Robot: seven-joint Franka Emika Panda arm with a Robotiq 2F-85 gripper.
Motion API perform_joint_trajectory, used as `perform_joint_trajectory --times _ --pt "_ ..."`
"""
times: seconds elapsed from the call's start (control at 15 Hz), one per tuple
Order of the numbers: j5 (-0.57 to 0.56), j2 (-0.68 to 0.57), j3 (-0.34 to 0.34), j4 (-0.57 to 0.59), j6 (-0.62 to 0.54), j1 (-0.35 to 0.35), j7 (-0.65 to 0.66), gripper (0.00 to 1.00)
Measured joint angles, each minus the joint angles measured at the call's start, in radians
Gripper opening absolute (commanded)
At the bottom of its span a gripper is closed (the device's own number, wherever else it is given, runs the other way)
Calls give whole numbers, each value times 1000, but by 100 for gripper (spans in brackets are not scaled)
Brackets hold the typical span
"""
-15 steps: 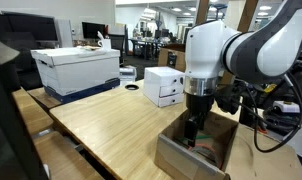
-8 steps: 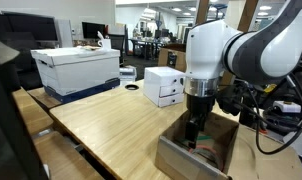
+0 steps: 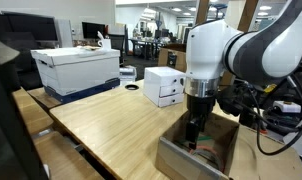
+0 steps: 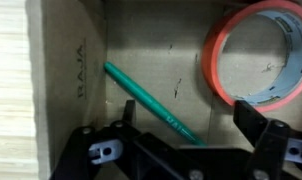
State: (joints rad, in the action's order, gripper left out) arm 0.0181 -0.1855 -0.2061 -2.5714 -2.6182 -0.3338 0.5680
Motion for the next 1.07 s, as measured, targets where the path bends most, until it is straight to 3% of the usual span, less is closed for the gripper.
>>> perform_joint_trajectory --times 1.07 --pt "20 4 -5 -8 0 0 32 100"
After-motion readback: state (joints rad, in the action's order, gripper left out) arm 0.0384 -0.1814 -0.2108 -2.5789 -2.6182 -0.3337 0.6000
